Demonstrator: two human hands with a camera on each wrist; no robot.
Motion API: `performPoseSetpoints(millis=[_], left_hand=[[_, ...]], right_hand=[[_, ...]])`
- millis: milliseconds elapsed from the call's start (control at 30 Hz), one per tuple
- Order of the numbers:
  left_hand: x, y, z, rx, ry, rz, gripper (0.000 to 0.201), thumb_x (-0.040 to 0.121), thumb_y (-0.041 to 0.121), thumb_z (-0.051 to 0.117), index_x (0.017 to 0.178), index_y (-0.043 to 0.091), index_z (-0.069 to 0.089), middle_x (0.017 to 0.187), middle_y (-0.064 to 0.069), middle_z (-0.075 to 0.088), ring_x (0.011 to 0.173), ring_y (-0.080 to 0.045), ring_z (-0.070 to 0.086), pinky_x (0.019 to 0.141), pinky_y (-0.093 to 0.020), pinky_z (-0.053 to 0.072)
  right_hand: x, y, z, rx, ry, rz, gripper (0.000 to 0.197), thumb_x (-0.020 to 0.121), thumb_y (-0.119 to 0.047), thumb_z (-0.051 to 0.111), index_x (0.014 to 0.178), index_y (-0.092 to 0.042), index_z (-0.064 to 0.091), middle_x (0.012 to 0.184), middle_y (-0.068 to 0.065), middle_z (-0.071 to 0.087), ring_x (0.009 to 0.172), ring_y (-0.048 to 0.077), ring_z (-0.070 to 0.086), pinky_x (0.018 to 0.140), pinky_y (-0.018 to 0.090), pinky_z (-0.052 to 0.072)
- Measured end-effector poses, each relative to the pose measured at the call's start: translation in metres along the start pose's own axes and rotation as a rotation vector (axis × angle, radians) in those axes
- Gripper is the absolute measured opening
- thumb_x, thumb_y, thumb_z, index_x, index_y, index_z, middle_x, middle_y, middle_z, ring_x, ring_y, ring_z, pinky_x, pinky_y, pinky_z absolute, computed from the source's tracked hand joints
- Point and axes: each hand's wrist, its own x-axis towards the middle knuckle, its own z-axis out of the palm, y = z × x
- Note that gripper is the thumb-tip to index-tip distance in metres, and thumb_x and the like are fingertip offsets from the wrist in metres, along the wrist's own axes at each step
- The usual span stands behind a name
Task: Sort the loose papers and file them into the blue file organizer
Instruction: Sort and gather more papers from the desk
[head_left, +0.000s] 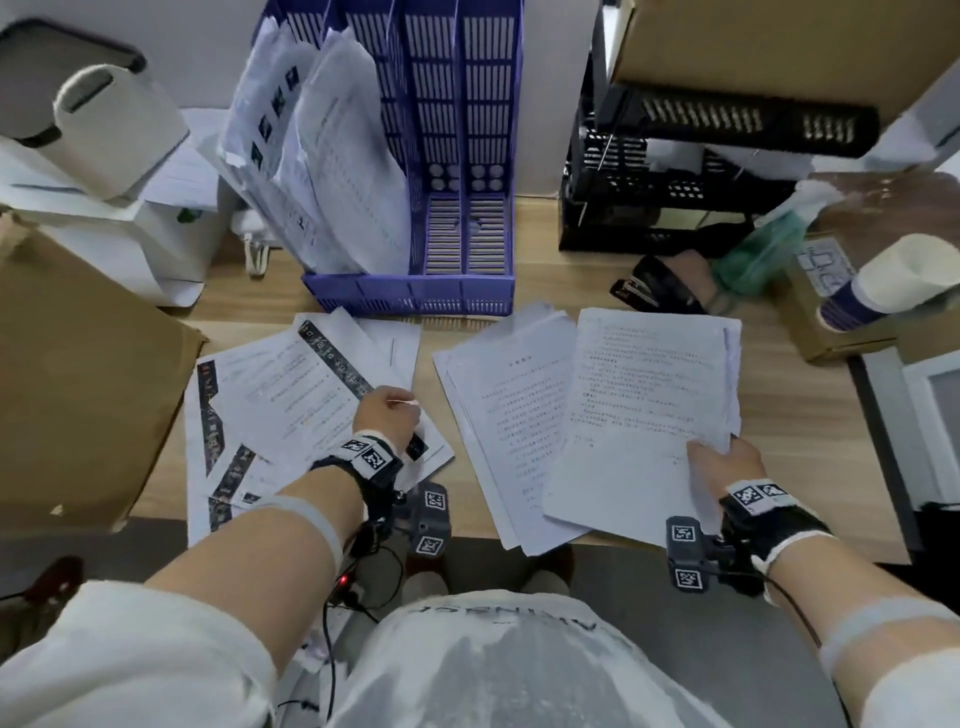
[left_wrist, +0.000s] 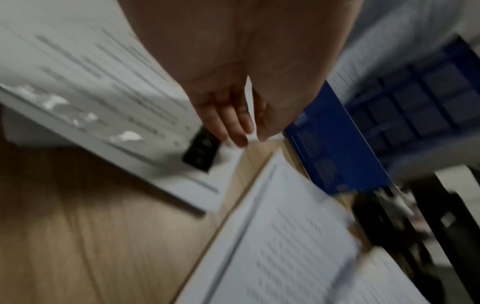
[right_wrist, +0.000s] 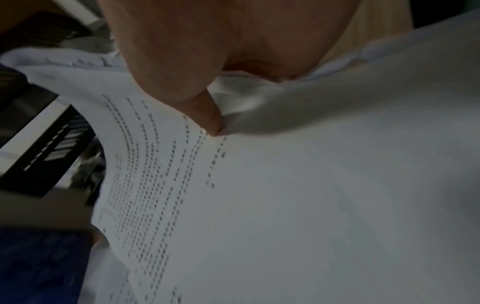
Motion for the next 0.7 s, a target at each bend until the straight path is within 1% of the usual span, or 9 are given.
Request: performPoseSetpoints(millis=[67, 133, 200, 333, 400, 467, 500, 600, 700], left_hand=[[-0.010, 0.009, 0.029, -0.062, -0.172, 0.016, 0.020, 0.086, 0.004, 0.059, 0.105, 0.006, 0.066, 0.085, -0.007, 0.071, 0.078, -0.025, 0.069, 0.084, -0.040, 0.058], [-0.019, 0.016, 0.052, -0.030, -0.266, 0.018, 0.035, 0.085, 0.011, 0.063, 0.119, 0.006, 0.058, 0.096, -0.007, 0.066, 0.084, -0.026, 0.065, 0.088, -0.047, 0.056], [-0.025, 0.022, 0.065, 0.062, -0.274, -0.010, 0.050, 0.086, 0.018, 0.064, 0.132, 0.011, 0.047, 0.115, -0.007, 0.060, 0.103, -0.029, 0.063, 0.096, -0.045, 0.053], [-0.027, 0.025, 0.073, 0.040, -0.181, -0.073, 0.064, 0.080, 0.016, 0.069, 0.137, 0.009, 0.041, 0.128, -0.009, 0.058, 0.105, -0.031, 0.063, 0.094, -0.046, 0.054], [-0.033, 0.026, 0.073, 0.051, -0.183, -0.091, 0.051, 0.083, 0.014, 0.067, 0.129, 0.009, 0.048, 0.112, -0.003, 0.059, 0.096, -0.028, 0.061, 0.094, -0.046, 0.055], [-0.035, 0.023, 0.072, 0.052, -0.171, -0.096, 0.018, 0.085, 0.012, 0.066, 0.100, 0.014, 0.057, 0.092, 0.000, 0.060, 0.090, -0.026, 0.059, 0.092, -0.046, 0.055], [-0.036, 0.022, 0.072, 0.031, -0.176, -0.097, 0.017, 0.084, 0.012, 0.066, 0.098, 0.014, 0.057, 0.094, -0.002, 0.064, 0.093, -0.026, 0.061, 0.092, -0.047, 0.056], [-0.035, 0.015, 0.074, -0.045, -0.190, -0.104, 0.045, 0.084, 0.009, 0.067, 0.127, 0.011, 0.053, 0.115, -0.002, 0.065, 0.105, -0.025, 0.063, 0.095, -0.044, 0.055], [-0.034, 0.013, 0.076, -0.035, -0.203, -0.076, 0.020, 0.086, 0.002, 0.062, 0.096, 0.020, 0.063, 0.105, -0.002, 0.071, 0.099, -0.024, 0.065, 0.096, -0.044, 0.054]], right_hand=[[0.005, -0.004, -0.003, -0.120, -0.062, -0.047, 0.020, 0.092, -0.018, 0.055, 0.106, -0.005, 0.062, 0.105, 0.016, 0.065, 0.087, 0.027, 0.056, 0.080, 0.029, 0.043], [0.010, -0.010, 0.000, -0.226, -0.122, -0.116, 0.022, 0.093, -0.018, 0.056, 0.108, -0.004, 0.064, 0.098, 0.011, 0.062, 0.086, 0.024, 0.055, 0.078, 0.027, 0.042], [0.013, -0.017, 0.011, -0.319, -0.166, -0.198, 0.025, 0.091, -0.018, 0.057, 0.110, -0.003, 0.066, 0.096, 0.009, 0.062, 0.086, 0.024, 0.056, 0.077, 0.026, 0.042], [0.014, -0.029, 0.042, -0.554, -0.199, -0.332, 0.020, 0.084, -0.019, 0.054, 0.100, -0.011, 0.063, 0.118, 0.020, 0.057, 0.102, 0.034, 0.059, 0.082, 0.028, 0.045], [0.008, -0.033, 0.056, -0.667, -0.236, -0.353, 0.022, 0.081, -0.018, 0.048, 0.101, -0.018, 0.058, 0.125, 0.015, 0.045, 0.114, 0.034, 0.048, 0.094, 0.033, 0.044], [0.003, -0.033, 0.065, -0.684, -0.252, -0.350, 0.029, 0.078, -0.015, 0.044, 0.105, -0.022, 0.055, 0.124, 0.008, 0.036, 0.119, 0.030, 0.038, 0.099, 0.039, 0.042], [0.002, -0.033, 0.068, -0.673, -0.248, -0.351, 0.033, 0.078, -0.014, 0.044, 0.108, -0.024, 0.054, 0.123, 0.007, 0.035, 0.119, 0.029, 0.039, 0.098, 0.040, 0.043], [-0.001, -0.035, 0.073, -0.686, -0.244, -0.395, 0.055, 0.083, -0.011, 0.045, 0.134, -0.031, 0.036, 0.119, 0.007, 0.047, 0.107, 0.030, 0.053, 0.096, 0.044, 0.044], [0.000, -0.035, 0.069, -0.506, -0.271, -0.384, 0.075, 0.085, -0.010, 0.048, 0.143, -0.041, 0.011, 0.101, -0.006, 0.058, 0.086, 0.024, 0.060, 0.093, 0.039, 0.045]])
